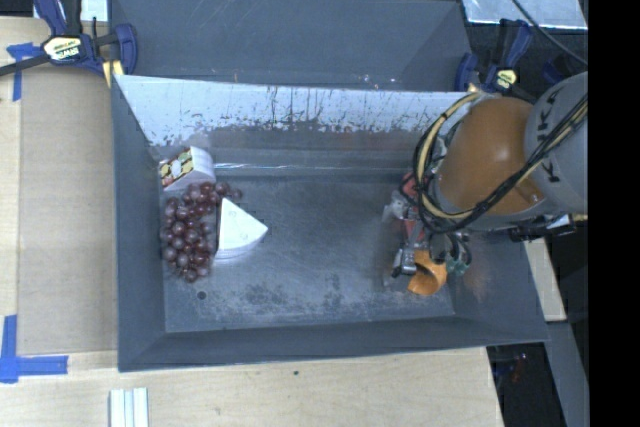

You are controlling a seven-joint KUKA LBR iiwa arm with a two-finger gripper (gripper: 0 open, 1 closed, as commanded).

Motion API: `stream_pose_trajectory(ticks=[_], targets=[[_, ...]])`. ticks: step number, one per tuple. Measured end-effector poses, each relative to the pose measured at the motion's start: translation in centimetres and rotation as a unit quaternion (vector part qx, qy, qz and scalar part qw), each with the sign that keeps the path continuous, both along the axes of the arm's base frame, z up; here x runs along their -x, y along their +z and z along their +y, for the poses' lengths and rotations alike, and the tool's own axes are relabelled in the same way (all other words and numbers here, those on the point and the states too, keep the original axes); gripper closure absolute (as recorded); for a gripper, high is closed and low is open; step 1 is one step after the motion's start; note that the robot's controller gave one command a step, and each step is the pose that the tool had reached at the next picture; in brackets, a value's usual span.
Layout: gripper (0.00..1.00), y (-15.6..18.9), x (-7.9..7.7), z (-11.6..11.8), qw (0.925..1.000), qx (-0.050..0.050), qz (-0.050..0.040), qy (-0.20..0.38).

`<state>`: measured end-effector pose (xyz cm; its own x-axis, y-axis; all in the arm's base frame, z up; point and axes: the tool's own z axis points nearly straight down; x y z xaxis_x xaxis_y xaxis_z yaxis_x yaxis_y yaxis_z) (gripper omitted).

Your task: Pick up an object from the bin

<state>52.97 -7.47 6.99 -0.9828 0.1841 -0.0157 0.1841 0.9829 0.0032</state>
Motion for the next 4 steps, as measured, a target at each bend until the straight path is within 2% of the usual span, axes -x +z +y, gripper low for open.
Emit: stream_pose_trajectory(ticks=[1, 2, 3, 4], targets=[[0.0, 1.3, -4.2, -1.0, 0.9977, 0.001, 0.0011, 0.068], [1.0, 0.0, 3.5, -5.9, 0.992, -0.01, 0.0008, 0.126], [1.0, 0.0, 3.5, -5.9, 0.992, -0.01, 0.0008, 0.126], [1.0, 3.3, 3.7, -6.2, 0.9921, -0.008, 0.0046, 0.125]])
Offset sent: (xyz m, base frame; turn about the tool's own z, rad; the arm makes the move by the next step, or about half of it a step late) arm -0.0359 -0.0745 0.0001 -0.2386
